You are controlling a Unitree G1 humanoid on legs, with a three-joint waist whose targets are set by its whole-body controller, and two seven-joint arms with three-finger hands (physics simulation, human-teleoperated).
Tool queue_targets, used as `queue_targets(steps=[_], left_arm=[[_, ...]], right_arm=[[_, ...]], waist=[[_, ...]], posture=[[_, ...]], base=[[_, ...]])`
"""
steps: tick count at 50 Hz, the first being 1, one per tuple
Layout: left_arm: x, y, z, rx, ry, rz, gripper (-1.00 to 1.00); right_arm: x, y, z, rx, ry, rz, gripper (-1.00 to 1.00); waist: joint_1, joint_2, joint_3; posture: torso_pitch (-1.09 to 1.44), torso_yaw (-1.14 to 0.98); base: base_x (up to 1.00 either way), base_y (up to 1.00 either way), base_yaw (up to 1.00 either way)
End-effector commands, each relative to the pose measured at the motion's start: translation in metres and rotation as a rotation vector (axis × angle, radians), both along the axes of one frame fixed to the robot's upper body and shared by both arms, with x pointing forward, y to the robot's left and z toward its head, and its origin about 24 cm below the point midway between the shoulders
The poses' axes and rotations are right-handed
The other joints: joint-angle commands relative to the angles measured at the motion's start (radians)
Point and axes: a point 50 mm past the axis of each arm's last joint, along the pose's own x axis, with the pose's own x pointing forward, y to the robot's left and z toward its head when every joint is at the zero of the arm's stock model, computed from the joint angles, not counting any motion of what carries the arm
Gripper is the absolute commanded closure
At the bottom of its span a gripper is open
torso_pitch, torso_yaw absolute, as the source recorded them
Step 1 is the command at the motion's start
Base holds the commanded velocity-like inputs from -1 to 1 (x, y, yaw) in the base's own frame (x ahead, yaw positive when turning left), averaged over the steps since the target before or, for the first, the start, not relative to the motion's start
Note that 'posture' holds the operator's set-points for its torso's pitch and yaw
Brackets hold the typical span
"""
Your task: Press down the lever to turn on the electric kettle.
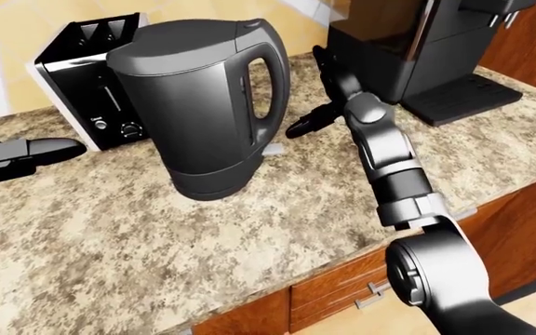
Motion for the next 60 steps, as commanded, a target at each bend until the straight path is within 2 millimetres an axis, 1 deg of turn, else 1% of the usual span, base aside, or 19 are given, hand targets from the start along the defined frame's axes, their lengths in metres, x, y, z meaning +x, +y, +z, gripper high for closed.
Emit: queue_targets(steps=[1, 13, 20, 25, 36, 54, 60], left_arm=[[-0.007, -0.001, 0.012, 0.033, -0.068, 0.010, -1.00], [-0.007, -0.001, 0.012, 0.033, -0.068, 0.011, -1.00], [-0.007, -0.001, 0.013, 0.032, -0.070, 0.010, -1.00], [-0.008, -0.001, 0.013, 0.032, -0.070, 0.010, -1.00], [-0.008, -0.001, 0.012, 0.033, -0.068, 0.009, -1.00], [-0.008, 0.000, 0.012, 0.032, -0.069, 0.012, -1.00], [-0.008, 0.000, 0.013, 0.032, -0.069, 0.012, -1.00]], right_arm=[[-0.003, 0.005, 0.030, 0.000, -0.126, 0.019, -1.00], [-0.001, 0.008, 0.020, -0.028, -0.140, 0.010, -1.00], [-0.001, 0.010, 0.019, -0.036, -0.144, 0.007, -1.00], [0.000, 0.011, 0.021, -0.032, -0.152, -0.004, -1.00], [0.001, 0.012, 0.015, -0.043, -0.148, -0.027, -1.00], [0.003, 0.015, 0.012, -0.036, -0.143, -0.076, -1.00], [0.002, 0.018, 0.009, -0.033, -0.132, -0.070, -1.00]], waist=[[0.000, 0.004, -0.027], [0.001, 0.004, -0.030], [0.001, 0.005, -0.030], [0.001, 0.005, -0.030], [0.002, 0.005, -0.029], [0.002, 0.007, -0.030], [0.002, 0.007, -0.029]], posture=[[0.00, 0.00], [0.00, 0.00], [0.00, 0.00], [0.00, 0.00], [0.00, 0.00], [0.00, 0.00], [0.00, 0.00]], base=[[0.00, 0.00, 0.00], [0.00, 0.00, 0.00], [0.00, 0.00, 0.00], [0.00, 0.00, 0.00], [0.00, 0.00, 0.00], [0.00, 0.00, 0.00], [0.00, 0.00, 0.00]])
